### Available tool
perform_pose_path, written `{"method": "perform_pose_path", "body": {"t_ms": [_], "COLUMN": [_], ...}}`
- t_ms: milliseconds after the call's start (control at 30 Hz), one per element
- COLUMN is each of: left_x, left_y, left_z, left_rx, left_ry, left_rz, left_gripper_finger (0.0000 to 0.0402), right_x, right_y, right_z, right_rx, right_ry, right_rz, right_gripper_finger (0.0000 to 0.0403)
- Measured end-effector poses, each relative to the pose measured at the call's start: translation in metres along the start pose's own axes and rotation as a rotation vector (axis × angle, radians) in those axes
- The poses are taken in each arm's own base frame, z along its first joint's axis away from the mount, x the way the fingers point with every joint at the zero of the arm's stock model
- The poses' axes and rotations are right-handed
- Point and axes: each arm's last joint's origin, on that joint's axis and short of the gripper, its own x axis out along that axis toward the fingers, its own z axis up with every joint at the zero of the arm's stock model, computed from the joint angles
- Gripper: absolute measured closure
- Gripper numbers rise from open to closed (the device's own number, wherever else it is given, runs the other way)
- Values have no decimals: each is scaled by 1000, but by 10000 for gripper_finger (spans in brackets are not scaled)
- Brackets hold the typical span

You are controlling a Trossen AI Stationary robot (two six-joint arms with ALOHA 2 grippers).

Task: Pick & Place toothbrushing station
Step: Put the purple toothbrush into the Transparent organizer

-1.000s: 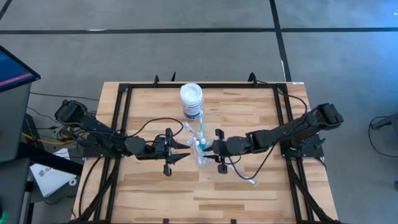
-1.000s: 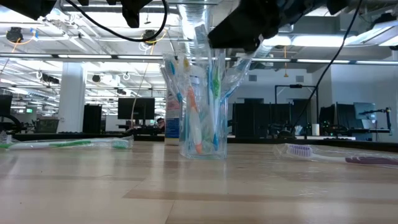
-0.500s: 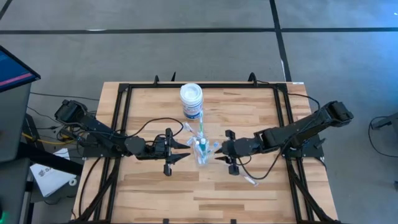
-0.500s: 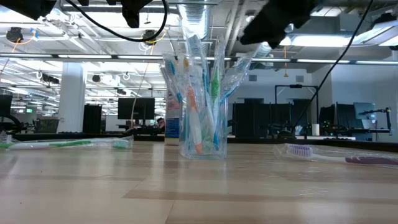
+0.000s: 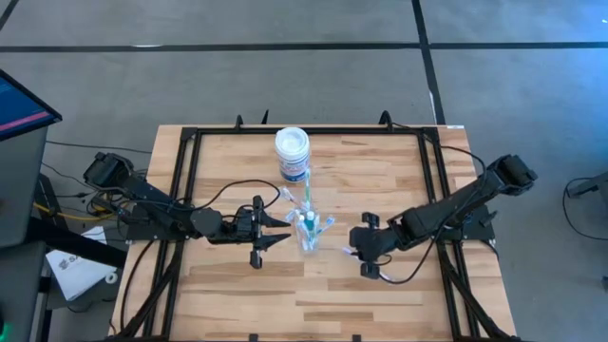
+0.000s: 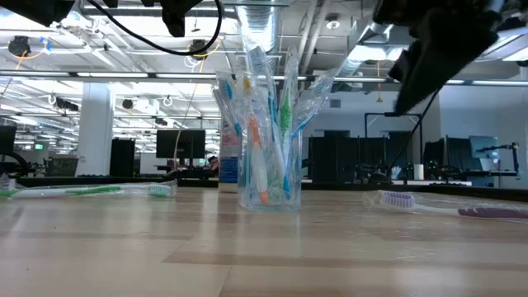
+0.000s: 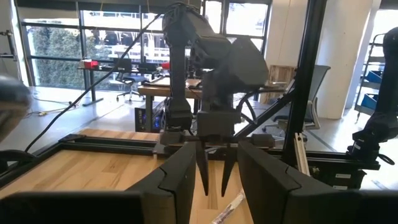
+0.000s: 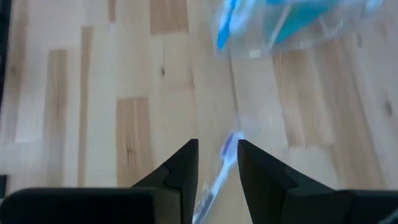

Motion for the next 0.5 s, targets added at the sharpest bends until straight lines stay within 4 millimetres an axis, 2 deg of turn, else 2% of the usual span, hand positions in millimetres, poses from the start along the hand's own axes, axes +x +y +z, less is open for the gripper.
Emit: {"method": "perform_pose_path", "body": {"t_ms": [233, 500], "left_x": [0, 0], "left_y": [0, 0], "left_z": [0, 0], "left_rx": [0, 0], "left_ry": [0, -1], "left_rz": [0, 0], "left_gripper_finger": [289, 289], "right_x": [4, 33], "right_y": [9, 14], "right_z": [-11, -24], "right_rx": [25, 20], "right_ry": [57, 143], "right_rz": [-20, -104], "right_gripper_finger": [300, 300]}}
